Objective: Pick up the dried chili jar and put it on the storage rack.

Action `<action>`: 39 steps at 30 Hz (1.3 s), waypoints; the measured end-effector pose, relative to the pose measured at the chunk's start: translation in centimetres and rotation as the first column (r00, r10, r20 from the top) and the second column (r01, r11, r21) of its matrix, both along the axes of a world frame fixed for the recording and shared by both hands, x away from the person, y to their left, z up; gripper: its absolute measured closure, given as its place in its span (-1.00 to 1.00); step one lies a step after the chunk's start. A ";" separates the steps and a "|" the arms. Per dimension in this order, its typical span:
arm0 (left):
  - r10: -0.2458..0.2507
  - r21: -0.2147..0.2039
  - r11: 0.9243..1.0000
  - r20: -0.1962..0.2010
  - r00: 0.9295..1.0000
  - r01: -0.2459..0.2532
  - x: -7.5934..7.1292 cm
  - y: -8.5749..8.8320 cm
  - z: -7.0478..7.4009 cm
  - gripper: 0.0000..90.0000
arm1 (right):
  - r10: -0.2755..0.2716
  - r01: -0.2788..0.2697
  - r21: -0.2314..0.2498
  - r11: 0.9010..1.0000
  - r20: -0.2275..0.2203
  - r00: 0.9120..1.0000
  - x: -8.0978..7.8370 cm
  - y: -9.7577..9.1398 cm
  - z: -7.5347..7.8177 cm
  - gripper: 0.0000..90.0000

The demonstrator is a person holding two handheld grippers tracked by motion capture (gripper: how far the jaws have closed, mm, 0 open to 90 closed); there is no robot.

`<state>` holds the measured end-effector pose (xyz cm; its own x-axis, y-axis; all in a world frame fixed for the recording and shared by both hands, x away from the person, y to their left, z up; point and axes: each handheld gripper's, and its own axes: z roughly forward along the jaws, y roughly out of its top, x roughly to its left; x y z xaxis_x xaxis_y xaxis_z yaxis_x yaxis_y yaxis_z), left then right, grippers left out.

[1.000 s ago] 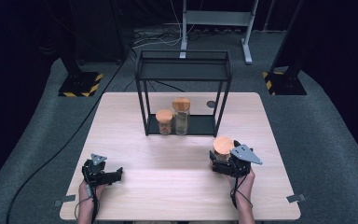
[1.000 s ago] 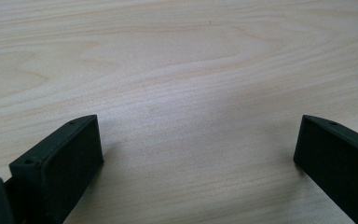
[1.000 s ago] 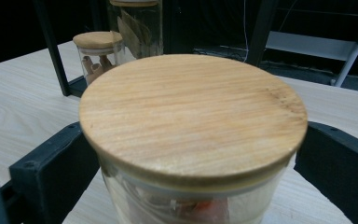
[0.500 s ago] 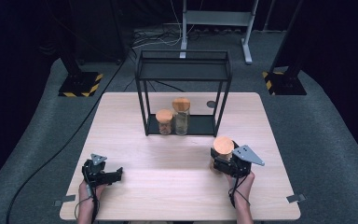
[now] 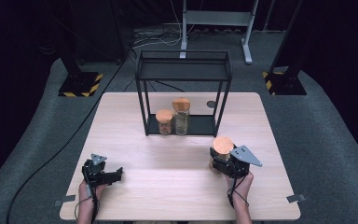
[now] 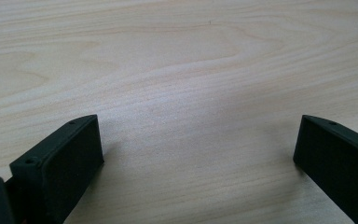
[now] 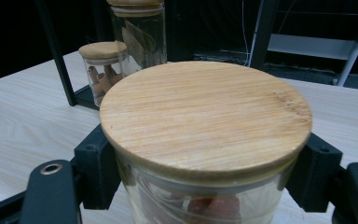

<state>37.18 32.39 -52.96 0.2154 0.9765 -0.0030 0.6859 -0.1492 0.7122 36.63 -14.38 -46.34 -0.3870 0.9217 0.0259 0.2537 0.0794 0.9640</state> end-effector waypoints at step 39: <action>0.000 0.002 1.000 0.000 1.000 0.000 0.0 0.0 0.0 -0.99 | 0.022 -0.022 -0.006 1.000 0.005 1.000 0.3 0.9 1.6 -0.46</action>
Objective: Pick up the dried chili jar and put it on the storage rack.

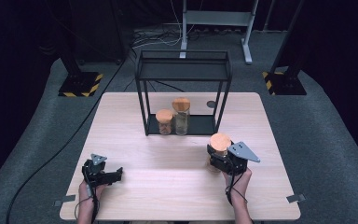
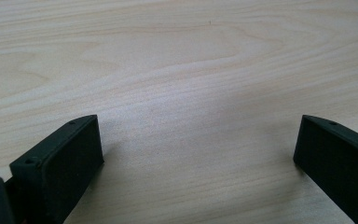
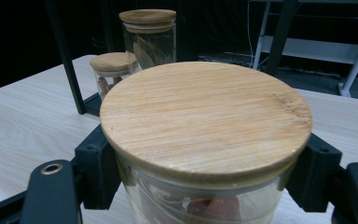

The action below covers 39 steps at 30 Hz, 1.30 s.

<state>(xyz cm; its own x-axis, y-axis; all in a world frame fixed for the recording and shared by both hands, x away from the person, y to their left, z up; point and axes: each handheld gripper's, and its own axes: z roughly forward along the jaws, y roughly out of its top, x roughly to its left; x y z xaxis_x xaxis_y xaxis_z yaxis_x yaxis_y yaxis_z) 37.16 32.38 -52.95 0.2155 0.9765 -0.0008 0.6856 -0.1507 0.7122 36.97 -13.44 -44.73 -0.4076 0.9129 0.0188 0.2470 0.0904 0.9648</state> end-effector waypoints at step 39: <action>0.001 -0.003 1.000 -0.002 1.000 -0.001 0.0 0.0 0.0 -0.99 | 0.042 -0.042 -0.003 0.999 -0.032 0.999 2.1 1.4 1.1 -0.46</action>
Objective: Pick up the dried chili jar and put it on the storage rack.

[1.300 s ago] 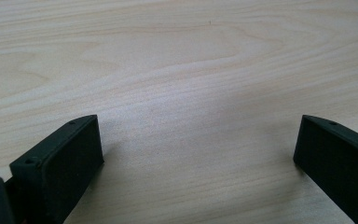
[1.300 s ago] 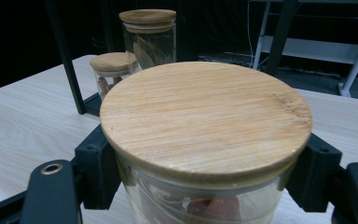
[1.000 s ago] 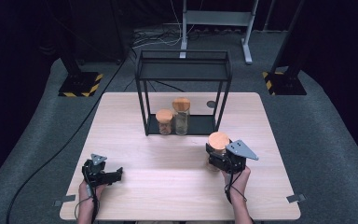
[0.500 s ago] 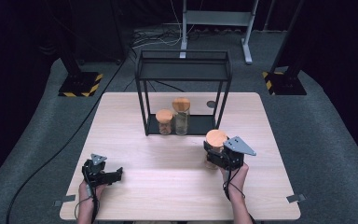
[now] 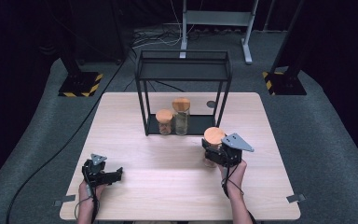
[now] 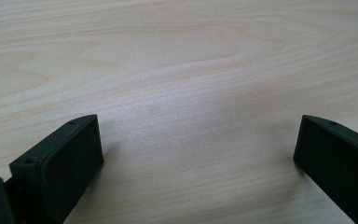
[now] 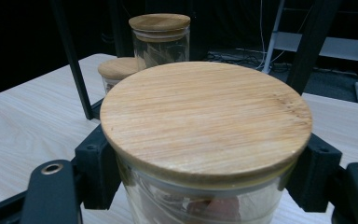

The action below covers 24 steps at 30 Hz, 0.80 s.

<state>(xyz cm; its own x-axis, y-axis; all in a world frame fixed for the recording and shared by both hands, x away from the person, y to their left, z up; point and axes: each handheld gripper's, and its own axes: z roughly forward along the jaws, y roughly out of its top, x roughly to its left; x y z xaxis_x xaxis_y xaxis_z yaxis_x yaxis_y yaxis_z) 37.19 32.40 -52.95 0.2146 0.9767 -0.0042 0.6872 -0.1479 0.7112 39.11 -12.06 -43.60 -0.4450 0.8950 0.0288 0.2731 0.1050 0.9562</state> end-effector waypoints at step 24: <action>0.000 -0.001 1.000 0.001 1.000 0.000 0.0 0.0 0.0 -0.99 | 0.012 -0.012 -0.008 1.000 -0.005 1.000 1.2 0.7 0.5 -0.46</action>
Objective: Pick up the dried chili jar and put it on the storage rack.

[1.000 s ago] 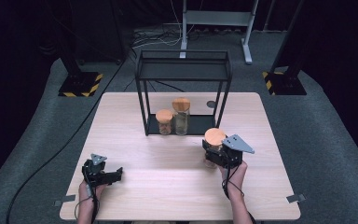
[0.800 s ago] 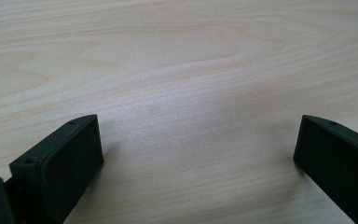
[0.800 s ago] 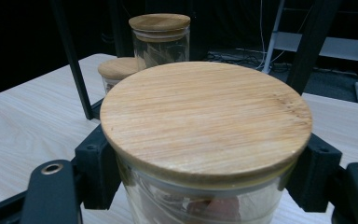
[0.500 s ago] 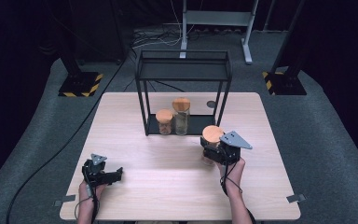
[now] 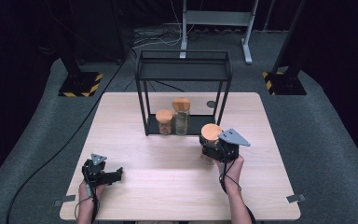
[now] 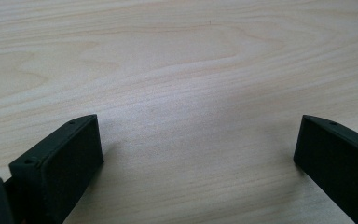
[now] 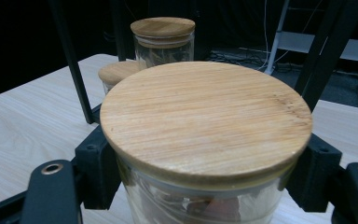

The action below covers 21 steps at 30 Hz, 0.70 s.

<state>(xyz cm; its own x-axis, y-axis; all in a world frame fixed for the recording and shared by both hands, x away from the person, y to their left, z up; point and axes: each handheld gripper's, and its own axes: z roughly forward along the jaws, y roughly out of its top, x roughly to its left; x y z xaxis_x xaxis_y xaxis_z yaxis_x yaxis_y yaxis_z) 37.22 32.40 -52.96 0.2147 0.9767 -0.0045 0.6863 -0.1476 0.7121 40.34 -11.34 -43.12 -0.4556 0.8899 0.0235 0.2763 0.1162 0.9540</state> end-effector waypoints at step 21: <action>0.000 0.002 1.000 0.001 1.000 0.000 0.0 0.0 0.0 -0.99 | 0.011 -0.011 -0.017 1.000 0.004 1.000 1.0 0.7 0.6 -0.45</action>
<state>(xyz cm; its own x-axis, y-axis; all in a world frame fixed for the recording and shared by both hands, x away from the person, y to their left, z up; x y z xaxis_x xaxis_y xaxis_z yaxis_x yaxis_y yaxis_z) 37.20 32.38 -52.96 0.2149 0.9766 -0.0027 0.6856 -0.1489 0.7126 41.33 -10.66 -42.54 -0.4651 0.8852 0.0062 0.2709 0.1356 0.9530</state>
